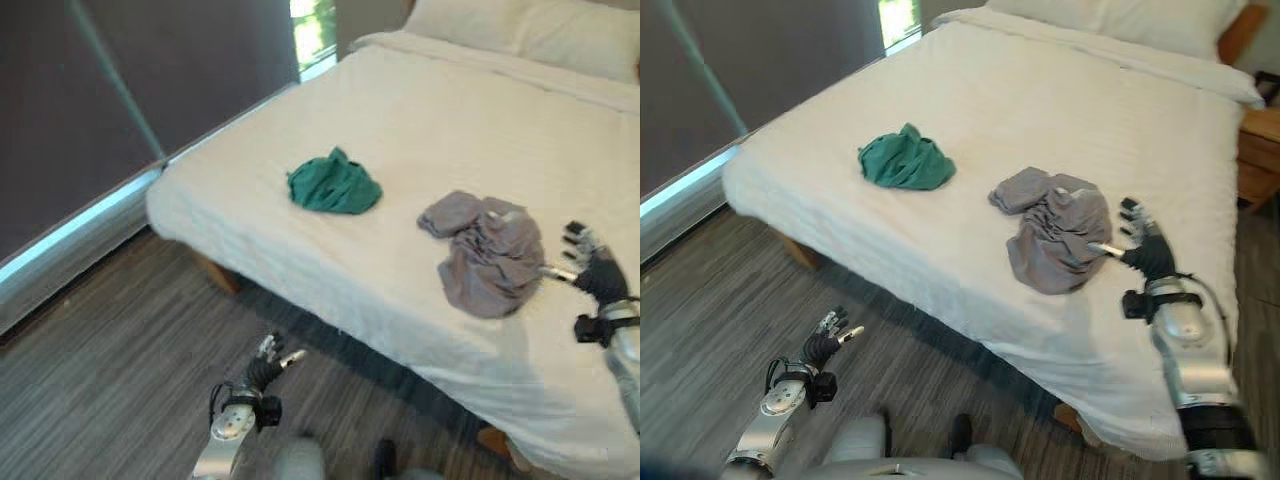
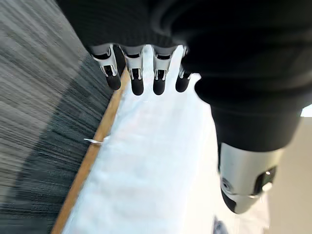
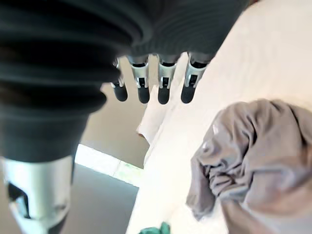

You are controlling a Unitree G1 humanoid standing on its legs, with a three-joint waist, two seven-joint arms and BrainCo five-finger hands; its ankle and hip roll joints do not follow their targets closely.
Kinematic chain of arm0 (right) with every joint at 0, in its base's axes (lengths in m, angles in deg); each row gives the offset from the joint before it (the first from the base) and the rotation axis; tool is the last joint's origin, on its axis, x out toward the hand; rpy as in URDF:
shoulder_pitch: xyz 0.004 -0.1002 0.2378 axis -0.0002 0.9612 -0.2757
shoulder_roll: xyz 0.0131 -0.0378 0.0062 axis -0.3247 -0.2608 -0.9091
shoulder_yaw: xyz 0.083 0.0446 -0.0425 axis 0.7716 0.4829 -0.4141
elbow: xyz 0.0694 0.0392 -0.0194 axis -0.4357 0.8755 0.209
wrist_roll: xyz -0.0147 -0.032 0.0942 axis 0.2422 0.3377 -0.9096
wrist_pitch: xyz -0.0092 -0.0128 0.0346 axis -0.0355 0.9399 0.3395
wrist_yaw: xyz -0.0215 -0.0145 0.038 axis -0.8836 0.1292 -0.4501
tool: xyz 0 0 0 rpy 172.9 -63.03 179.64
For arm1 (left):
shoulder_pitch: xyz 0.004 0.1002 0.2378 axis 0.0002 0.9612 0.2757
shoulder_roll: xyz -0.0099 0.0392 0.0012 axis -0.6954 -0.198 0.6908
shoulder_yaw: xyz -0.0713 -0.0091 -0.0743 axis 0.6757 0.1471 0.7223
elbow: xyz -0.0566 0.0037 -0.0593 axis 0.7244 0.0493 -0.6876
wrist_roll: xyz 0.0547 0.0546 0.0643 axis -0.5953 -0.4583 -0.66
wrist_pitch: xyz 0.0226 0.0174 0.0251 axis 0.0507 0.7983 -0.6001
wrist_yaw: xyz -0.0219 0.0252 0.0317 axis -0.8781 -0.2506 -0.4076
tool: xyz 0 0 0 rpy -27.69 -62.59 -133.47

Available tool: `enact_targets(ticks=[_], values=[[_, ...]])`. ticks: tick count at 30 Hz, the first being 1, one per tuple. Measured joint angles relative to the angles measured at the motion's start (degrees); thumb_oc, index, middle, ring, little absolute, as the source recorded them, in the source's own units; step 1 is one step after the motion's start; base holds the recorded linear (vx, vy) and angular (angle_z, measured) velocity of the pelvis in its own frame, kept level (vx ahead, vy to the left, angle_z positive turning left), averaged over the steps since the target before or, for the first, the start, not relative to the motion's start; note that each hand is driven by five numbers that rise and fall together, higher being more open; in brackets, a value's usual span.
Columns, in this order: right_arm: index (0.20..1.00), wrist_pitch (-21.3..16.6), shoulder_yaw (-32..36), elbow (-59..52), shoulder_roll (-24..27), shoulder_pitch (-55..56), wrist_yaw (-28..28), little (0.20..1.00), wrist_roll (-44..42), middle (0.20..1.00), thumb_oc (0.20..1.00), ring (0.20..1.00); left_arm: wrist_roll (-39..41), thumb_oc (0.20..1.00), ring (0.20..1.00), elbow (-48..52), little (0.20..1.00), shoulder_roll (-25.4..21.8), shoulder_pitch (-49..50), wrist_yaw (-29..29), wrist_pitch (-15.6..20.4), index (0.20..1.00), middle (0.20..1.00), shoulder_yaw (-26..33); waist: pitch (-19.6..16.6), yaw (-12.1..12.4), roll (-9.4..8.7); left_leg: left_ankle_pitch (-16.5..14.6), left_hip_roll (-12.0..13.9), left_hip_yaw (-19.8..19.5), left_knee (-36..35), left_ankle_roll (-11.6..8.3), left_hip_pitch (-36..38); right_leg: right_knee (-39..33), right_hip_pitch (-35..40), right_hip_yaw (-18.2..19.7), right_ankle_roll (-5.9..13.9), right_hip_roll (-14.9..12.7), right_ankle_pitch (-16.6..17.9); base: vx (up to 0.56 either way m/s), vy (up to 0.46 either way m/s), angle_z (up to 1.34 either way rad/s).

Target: Pick up bed clothes into laundry basket.

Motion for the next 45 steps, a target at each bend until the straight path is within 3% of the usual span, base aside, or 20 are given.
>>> enact_targets(ticks=[1, 2, 3, 4, 5, 7, 9, 10, 12, 14, 16, 19, 29, 32, 37, 45], values=[[1.0, 0.4, -2.8, 3.8, 2.1, -4.8, 0.3, 1.0, 2.7, 1.0, 1.0, 1.0, 0.0, 1.0, 1.0, -0.1, 1.0, -0.9, 1.0, 0.8, -0.4, 1.0, 1.0, -1.8, -0.2, 0.5, 0.71, 1.4, 0.0, -1.2, -3.0, -0.61, -0.1, 0.0, -0.1, 0.2, 0.51, 0.3, -0.3, 0.25, 0.14, 0.03], [1.0, 1.2, -8.0, 7.6, 6.8, -10.4, 1.0, 1.0, 5.5, 1.0, 1.0, 1.0, 0.0, 1.0, 1.0, 0.4, 1.0, -1.6, 1.0, 1.6, -0.9, 1.0, 1.0, -4.3, -0.4, 1.1, 1.53, 1.8, -1.9, -2.6, -3.0, -0.22, 1.4, 0.0, 0.0, 1.5, 0.94, 0.1, -0.8, 0.24, 0.245, -0.66], [1.0, 1.4, -16.6, 18.2, 9.9, -23.1, 1.0, 1.0, 9.1, 1.0, 1.0, 1.0, 0.4, 1.0, 1.0, 3.4, 1.0, -2.0, 1.8, 3.0, -0.9, 1.0, 1.0, -7.4, -1.2, 0.0, 3.01, 2.4, -4.9, -2.8, -3.3, 0.81, 5.4, 0.0, -0.3, 2.3, 2.45, -0.7, -1.1, 0.2, 0.245, -0.86], [1.0, 2.8, -25.4, 28.1, 10.4, -34.1, 0.7, 1.0, 11.3, 1.0, 1.0, 1.0, 0.4, 1.0, 1.0, 5.2, 1.0, -3.2, 2.2, 3.7, -0.9, 1.0, 1.0, -10.1, -2.1, -0.3, 5.08, 3.0, -5.3, -2.9, -3.4, 1.71, 7.8, 0.2, -0.9, 3.5, 3.56, -0.4, -0.8, 0.04, 0.188, -0.92], [1.0, 4.0, -31.0, 31.0, 11.4, -39.9, 0.3, 1.0, 13.4, 1.0, 1.0, 1.0, 0.5, 1.0, 1.0, 8.7, 1.0, -3.9, 2.7, 4.6, -0.8, 1.0, 1.0, -10.6, -2.3, 0.1, 5.39, 6.5, -5.4, -0.6, -3.3, 3.86, 6.5, 0.3, -2.2, 4.7, 4.96, -0.9, 0.0, -0.15, 0.135, -0.71], [1.0, 3.9, -34.1, 31.4, 10.9, -45.1, 0.1, 1.0, 16.6, 1.0, 1.0, 1.0, 2.5, 1.0, 1.0, 9.7, 1.0, -5.6, 1.4, 4.6, -0.2, 1.0, 1.0, -9.3, -1.0, 0.5, 3.74, 7.3, -7.5, 0.3, -3.0, 5.31, 4.0, 0.4, -4.9, 4.5, 6.25, -3.2, 0.8, -0.18, 0.135, -0.26], [1.0, 4.8, -40.9, 46.0, 5.3, -62.1, -2.0, 1.0, 22.4, 1.0, 1.0, 1.0, 4.0, 1.0, 1.0, 8.3, 1.0, -7.9, -1.4, 4.0, -0.1, 1.0, 1.0, -8.3, 1.4, 1.0, 3.99, 7.9, -8.9, 0.3, -3.0, 6.49, -1.4, 0.3, -10.5, 4.0, 7.72, -4.5, 1.7, -0.09, 0.117, 0.07], [1.0, 5.4, -42.5, 51.3, 3.3, -65.4, -2.8, 1.0, 23.4, 1.0, 1.0, 1.0, 4.4, 1.0, 1.0, 8.3, 1.0, -8.7, -2.4, 3.6, -0.2, 1.0, 1.0, -8.6, 3.6, 2.9, 4.51, 8.1, -9.4, 0.0, -3.0, 6.64, -2.2, 0.3, -11.1, 3.9, 7.95, -4.9, 1.9, -0.14, 0.099, 0.19], [1.0, 5.6, -41.6, 54.0, 1.6, -65.7, -4.5, 1.0, 25.2, 1.0, 1.0, 1.0, 4.4, 1.0, 1.0, 9.2, 1.0, -9.9, -2.0, 2.7, 0.3, 1.0, 1.0, -8.1, 7.1, 5.4, 4.45, 8.2, -9.6, 0.0, -3.0, 6.81, -4.0, 0.3, -13.0, 4.2, 8.21, -5.0, 2.0, -0.12, 0.066, 0.06], [1.0, 5.5, -38.0, 57.3, -0.8, -64.3, -6.5, 1.0, 25.0, 1.0, 1.0, 1.0, 4.4, 1.0, 1.0, 8.5, 1.0, -10.0, -3.0, 1.4, 0.1, 1.0, 1.0, -7.6, 11.5, 6.6, 4.53, 9.2, -9.6, 0.0, -3.0, 6.86, -7.7, 0.4, -16.5, 4.0, 8.45, -5.0, 2.7, -0.06, 0.036, 0.04], [1.0, 4.0, -34.6, 60.7, -2.7, -63.5, -10.8, 1.0, 25.0, 1.0, 1.0, 1.0, 4.8, 1.0, 1.0, 8.8, 1.0, -10.0, -3.6, -0.4, 0.2, 1.0, 1.0, -7.3, 13.2, 6.6, 4.34, 9.2, -9.7, -0.6, -3.0, 6.85, -8.3, 0.3, -17.1, 3.9, 8.46, -5.0, 2.7, -0.05, 0.048, 0.04], [1.0, 3.9, -34.4, 63.1, -3.6, -64.5, -11.2, 1.0, 28.9, 1.0, 1.0, 1.0, 4.8, 1.0, 1.0, 8.8, 1.0, -9.2, -6.1, -2.1, 0.2, 1.0, 1.0, -7.6, 13.6, 6.5, 3.52, 9.0, -9.5, -0.7, -3.0, 6.63, -8.5, 0.3, -17.3, 4.0, 8.46, -4.8, 2.7, -0.01, 0.015, 0.0], [1.0, 6.1, -33.9, 63.6, -2.4, -64.4, -10.2, 1.0, 29.0, 1.0, 1.0, 1.0, 4.8, 1.0, 1.0, 8.8, 1.0, -9.3, -7.7, -4.0, 0.3, 1.0, 1.0, -7.9, 13.2, 6.1, 2.79, 9.2, -9.5, 0.1, -3.0, 6.79, -8.3, 0.3, -17.4, 4.7, 8.71, -4.9, 3.1, 0.01, 0.006, -0.02], [1.0, 6.3, -36.7, 62.0, 2.1, -67.0, -9.1, 1.0, 27.3, 1.0, 1.0, 1.0, 4.8, 1.0, 1.0, 8.8, 1.0, -10.2, -9.9, -4.5, 0.3, 1.0, 1.0, -10.9, 13.0, 5.2, 2.37, 9.4, -9.6, 0.3, -3.0, 7.07, -8.2, 0.4, -17.5, 5.1, 8.95, -4.9, 3.6, 0.01, 0.01, -0.03], [1.0, 6.7, -39.5, 62.2, 7.6, -68.8, -9.1, 1.0, 25.6, 1.0, 1.0, 1.0, 4.8, 1.0, 1.0, 8.3, 1.0, -10.2, -10.5, -4.8, 0.4, 1.0, 1.0, -10.2, 11.4, 3.0, -0.27, 9.3, -9.4, 1.6, -3.0, 7.04, -7.7, 0.3, -17.6, 6.3, 8.88, -4.9, 3.8, 0.0, -0.007, -0.13], [1.0, 7.6, -39.6, 62.9, 8.0, -66.2, -9.0, 1.0, 25.6, 1.0, 1.0, 1.0, 4.8, 1.0, 1.0, 6.6, 1.0, -10.2, -7.4, -4.9, 0.3, 1.0, 1.0, -9.5, 11.0, 1.7, -0.04, 9.0, -8.5, 3.3, -3.0, 6.43, -7.1, 0.3, -17.9, 8.2, 8.41, -4.0, 4.5, -0.01, -0.012, -0.14]])
